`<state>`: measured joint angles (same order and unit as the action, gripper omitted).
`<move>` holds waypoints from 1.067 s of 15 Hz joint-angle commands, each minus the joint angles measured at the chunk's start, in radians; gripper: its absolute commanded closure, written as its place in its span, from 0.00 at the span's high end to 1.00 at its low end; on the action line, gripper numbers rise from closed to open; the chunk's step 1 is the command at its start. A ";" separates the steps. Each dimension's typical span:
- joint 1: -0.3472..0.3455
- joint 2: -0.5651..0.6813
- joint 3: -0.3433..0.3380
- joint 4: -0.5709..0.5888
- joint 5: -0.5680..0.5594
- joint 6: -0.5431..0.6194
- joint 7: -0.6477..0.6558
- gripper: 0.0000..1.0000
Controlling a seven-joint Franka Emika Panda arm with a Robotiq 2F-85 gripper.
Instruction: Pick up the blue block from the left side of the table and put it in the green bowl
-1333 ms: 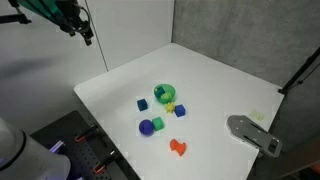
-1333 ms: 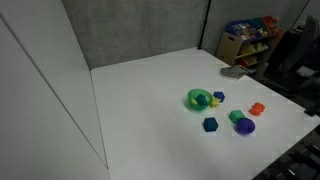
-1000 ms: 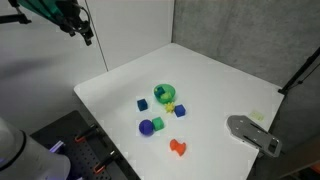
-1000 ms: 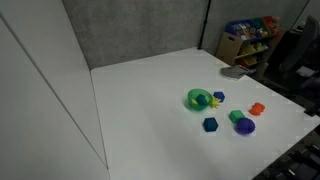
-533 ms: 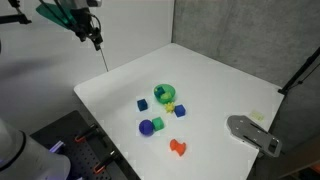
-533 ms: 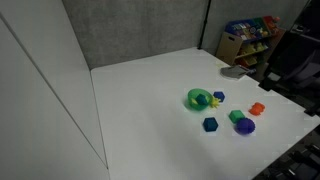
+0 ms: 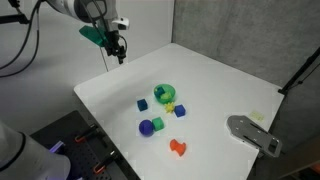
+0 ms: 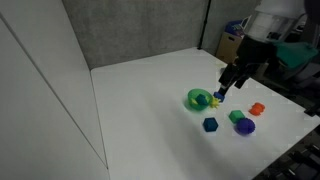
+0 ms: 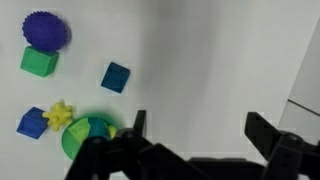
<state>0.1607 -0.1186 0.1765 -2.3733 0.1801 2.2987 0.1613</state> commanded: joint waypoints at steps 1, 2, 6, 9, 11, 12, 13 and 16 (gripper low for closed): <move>-0.017 0.174 0.004 0.109 -0.116 0.042 0.185 1.00; -0.013 0.212 -0.004 0.129 -0.154 0.049 0.242 1.00; 0.016 0.353 -0.050 0.204 -0.253 0.056 0.398 1.00; 0.032 0.438 -0.085 0.233 -0.261 0.065 0.416 1.00; 0.043 0.485 -0.109 0.240 -0.266 0.087 0.412 1.00; 0.048 0.508 -0.121 0.242 -0.267 0.103 0.405 1.00; 0.053 0.535 -0.133 0.249 -0.267 0.113 0.402 1.00; 0.081 0.598 -0.178 0.259 -0.292 0.151 0.419 1.00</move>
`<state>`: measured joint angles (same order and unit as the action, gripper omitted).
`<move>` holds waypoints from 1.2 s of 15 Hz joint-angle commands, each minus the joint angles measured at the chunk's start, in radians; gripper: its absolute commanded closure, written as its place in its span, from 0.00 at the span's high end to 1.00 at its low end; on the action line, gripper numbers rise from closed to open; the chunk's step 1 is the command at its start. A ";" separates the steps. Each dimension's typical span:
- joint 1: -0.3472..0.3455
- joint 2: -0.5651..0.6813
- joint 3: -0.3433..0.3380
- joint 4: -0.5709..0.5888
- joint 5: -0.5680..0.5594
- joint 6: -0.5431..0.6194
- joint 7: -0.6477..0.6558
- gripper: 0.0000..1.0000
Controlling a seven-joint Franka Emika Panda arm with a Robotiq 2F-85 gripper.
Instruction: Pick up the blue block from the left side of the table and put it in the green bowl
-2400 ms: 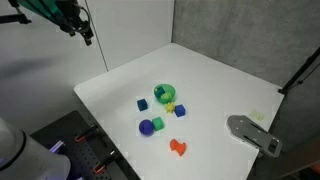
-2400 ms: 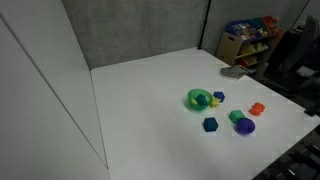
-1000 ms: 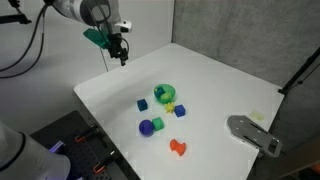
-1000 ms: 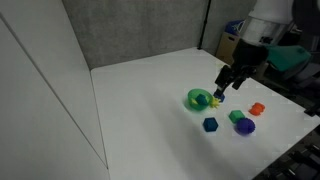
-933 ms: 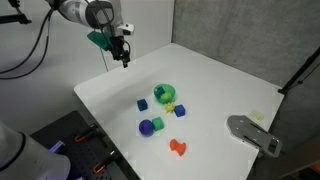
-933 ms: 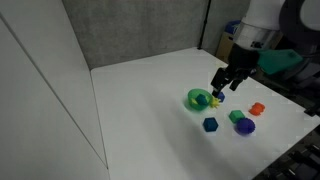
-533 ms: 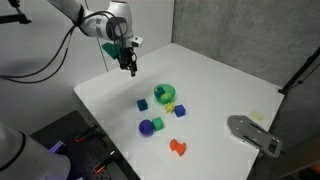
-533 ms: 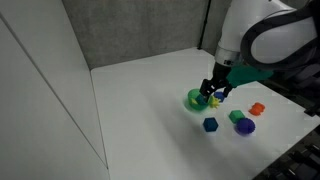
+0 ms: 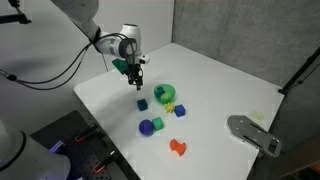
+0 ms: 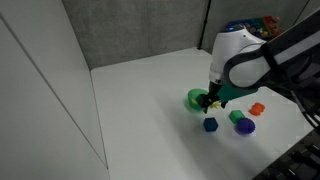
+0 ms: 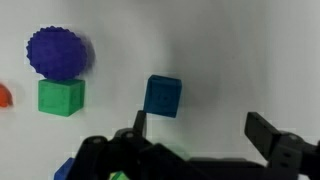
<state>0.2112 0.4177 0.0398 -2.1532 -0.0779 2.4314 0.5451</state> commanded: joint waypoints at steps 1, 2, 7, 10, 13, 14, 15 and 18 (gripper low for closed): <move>0.041 0.085 -0.056 0.045 -0.039 0.027 0.041 1.00; 0.053 0.110 -0.073 0.053 -0.045 0.042 0.058 1.00; 0.115 0.223 -0.144 0.095 -0.047 0.098 0.156 1.00; 0.137 0.279 -0.168 0.121 -0.039 0.113 0.193 1.00; 0.152 0.324 -0.183 0.148 -0.039 0.111 0.214 1.00; 0.159 0.336 -0.191 0.155 -0.043 0.110 0.223 1.00; 0.162 0.345 -0.195 0.161 -0.041 0.108 0.225 1.00; 0.169 0.375 -0.203 0.179 -0.037 0.108 0.236 1.00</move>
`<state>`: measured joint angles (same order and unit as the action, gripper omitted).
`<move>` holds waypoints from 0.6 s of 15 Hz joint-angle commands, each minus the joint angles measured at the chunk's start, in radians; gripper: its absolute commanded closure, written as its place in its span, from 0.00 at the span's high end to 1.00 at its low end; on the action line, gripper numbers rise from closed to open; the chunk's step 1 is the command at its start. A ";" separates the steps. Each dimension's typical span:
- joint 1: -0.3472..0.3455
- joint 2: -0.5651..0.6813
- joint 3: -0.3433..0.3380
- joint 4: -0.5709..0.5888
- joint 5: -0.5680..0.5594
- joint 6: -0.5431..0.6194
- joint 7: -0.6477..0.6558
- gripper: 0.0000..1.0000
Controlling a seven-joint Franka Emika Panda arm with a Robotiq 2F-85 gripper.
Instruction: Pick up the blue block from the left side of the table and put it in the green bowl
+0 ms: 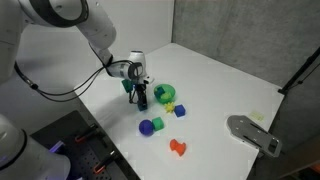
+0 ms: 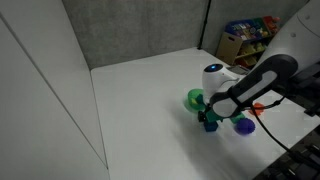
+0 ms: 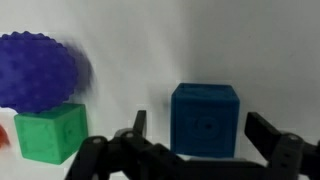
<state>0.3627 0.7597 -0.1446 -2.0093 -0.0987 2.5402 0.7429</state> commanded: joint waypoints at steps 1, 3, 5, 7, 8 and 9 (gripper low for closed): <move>0.020 0.042 -0.021 0.041 -0.016 -0.004 0.042 1.00; 0.023 0.056 -0.020 0.053 -0.013 -0.008 0.046 0.74; 0.021 0.058 -0.018 0.063 -0.006 -0.017 0.050 0.58; 0.006 0.035 -0.007 0.071 0.005 -0.034 0.034 0.42; 0.000 0.015 -0.005 0.078 0.006 -0.050 0.023 0.34; -0.010 -0.001 0.001 0.084 0.010 -0.059 0.012 0.31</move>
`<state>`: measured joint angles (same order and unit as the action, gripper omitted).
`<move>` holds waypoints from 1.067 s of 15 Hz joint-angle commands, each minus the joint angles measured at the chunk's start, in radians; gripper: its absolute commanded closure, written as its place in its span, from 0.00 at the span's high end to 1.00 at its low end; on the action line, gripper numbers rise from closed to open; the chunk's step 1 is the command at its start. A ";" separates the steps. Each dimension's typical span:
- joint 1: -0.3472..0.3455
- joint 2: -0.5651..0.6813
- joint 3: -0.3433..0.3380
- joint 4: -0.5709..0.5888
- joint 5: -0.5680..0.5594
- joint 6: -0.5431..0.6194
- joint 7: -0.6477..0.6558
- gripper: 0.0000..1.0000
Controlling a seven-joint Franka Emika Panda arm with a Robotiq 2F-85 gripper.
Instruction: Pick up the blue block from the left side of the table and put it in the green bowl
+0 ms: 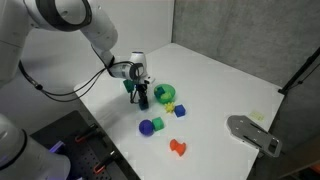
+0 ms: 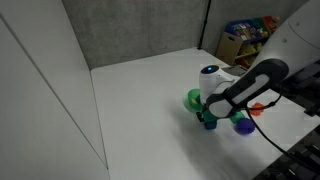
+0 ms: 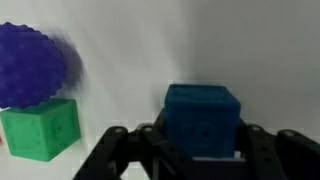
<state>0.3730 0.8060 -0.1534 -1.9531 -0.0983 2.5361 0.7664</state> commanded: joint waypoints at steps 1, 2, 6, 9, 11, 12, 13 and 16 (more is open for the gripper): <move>-0.025 -0.066 0.010 0.038 0.008 -0.068 -0.019 0.31; -0.040 -0.088 0.021 0.053 0.014 -0.091 -0.037 0.29; -0.080 -0.156 0.044 0.135 0.017 -0.179 -0.071 0.29; -0.108 -0.166 0.057 0.226 0.014 -0.245 -0.087 0.29; -0.122 -0.151 0.058 0.284 0.009 -0.278 -0.088 0.29; -0.123 -0.140 0.049 0.307 -0.002 -0.286 -0.073 0.29; -0.122 -0.131 0.041 0.323 -0.013 -0.289 -0.060 0.29; -0.129 -0.091 0.014 0.376 -0.035 -0.298 -0.041 0.29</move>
<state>0.2557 0.6620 -0.1245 -1.6590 -0.1054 2.2746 0.7044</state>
